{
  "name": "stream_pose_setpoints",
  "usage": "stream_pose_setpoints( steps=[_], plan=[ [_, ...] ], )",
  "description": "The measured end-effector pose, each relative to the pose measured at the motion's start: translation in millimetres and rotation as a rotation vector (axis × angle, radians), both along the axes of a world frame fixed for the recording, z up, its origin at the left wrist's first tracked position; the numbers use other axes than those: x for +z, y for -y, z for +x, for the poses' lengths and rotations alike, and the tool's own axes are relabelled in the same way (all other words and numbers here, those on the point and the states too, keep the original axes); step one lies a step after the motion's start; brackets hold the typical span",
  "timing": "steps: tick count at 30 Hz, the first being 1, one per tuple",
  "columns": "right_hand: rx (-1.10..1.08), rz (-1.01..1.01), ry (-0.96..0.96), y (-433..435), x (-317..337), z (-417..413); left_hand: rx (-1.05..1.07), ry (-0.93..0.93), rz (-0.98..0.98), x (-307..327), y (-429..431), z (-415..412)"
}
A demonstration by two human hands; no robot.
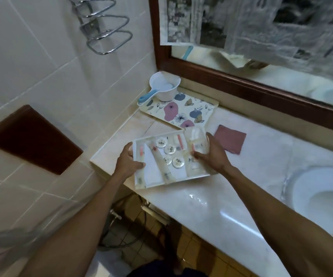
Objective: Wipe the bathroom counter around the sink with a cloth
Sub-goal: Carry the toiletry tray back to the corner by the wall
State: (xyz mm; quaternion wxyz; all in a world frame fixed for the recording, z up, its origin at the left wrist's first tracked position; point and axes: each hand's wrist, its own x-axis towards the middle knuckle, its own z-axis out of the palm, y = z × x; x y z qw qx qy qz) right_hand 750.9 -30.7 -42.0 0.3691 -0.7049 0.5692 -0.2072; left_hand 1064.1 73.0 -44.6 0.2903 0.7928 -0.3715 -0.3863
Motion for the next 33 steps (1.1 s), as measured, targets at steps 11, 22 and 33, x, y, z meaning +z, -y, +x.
stream_pose_setpoints(
  steps=[11,22,33],
  plan=[
    [-0.352,-0.048,0.008,-105,16,-246,-0.298,-0.040,-0.101,26,-4,-223],
    [-0.704,-0.137,0.047,-186,45,-450,-0.647,-0.024,-0.157,62,24,-446],
    [-1.040,-0.135,-0.001,-228,50,-607,-0.922,-0.093,-0.159,67,71,-648]
  ],
)
